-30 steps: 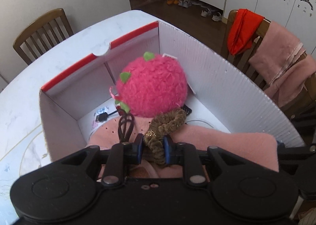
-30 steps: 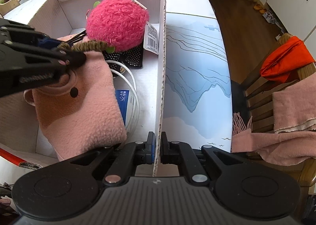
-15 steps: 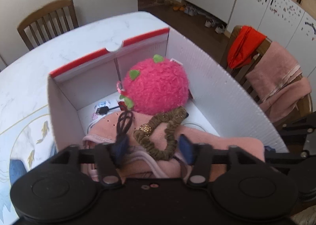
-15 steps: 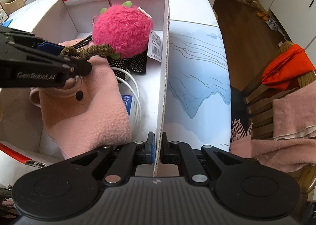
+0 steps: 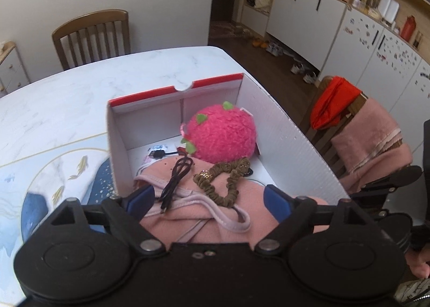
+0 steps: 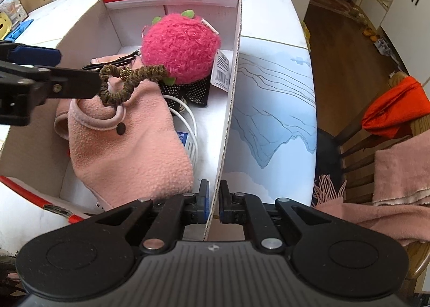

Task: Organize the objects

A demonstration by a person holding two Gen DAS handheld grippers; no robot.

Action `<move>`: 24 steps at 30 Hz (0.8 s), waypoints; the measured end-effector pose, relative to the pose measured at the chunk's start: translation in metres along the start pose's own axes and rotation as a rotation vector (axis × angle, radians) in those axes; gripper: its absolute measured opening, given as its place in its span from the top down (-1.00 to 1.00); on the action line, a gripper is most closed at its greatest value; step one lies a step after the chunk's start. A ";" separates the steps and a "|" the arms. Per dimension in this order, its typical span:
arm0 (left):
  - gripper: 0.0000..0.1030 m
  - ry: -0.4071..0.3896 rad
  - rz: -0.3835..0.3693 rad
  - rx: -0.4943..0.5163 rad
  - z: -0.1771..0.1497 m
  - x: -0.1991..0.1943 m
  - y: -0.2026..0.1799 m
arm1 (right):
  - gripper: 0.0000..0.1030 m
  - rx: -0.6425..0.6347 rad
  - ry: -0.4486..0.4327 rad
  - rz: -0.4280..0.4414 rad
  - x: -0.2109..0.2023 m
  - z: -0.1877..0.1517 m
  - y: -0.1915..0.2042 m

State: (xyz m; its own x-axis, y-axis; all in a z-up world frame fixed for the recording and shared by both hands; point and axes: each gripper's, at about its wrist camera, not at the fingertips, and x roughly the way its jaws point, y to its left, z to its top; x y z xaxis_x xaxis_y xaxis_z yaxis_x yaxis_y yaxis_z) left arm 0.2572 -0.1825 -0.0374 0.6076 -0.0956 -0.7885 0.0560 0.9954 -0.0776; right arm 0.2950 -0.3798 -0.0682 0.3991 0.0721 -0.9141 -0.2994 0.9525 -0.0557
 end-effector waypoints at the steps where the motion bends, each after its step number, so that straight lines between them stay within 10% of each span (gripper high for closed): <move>1: -0.72 -0.007 0.003 -0.009 -0.002 -0.003 0.001 | 0.87 -0.002 0.000 -0.001 0.000 0.000 0.000; 24: -0.94 -0.175 -0.012 0.028 -0.028 -0.081 0.025 | 0.80 0.156 -0.281 0.002 -0.098 -0.008 0.019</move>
State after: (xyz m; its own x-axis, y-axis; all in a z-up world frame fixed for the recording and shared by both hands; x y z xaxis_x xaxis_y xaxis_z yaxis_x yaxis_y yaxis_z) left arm 0.1871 -0.1498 0.0080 0.7353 -0.1080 -0.6691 0.0845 0.9941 -0.0676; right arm 0.2435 -0.3712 0.0171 0.6285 0.1326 -0.7664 -0.1731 0.9845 0.0283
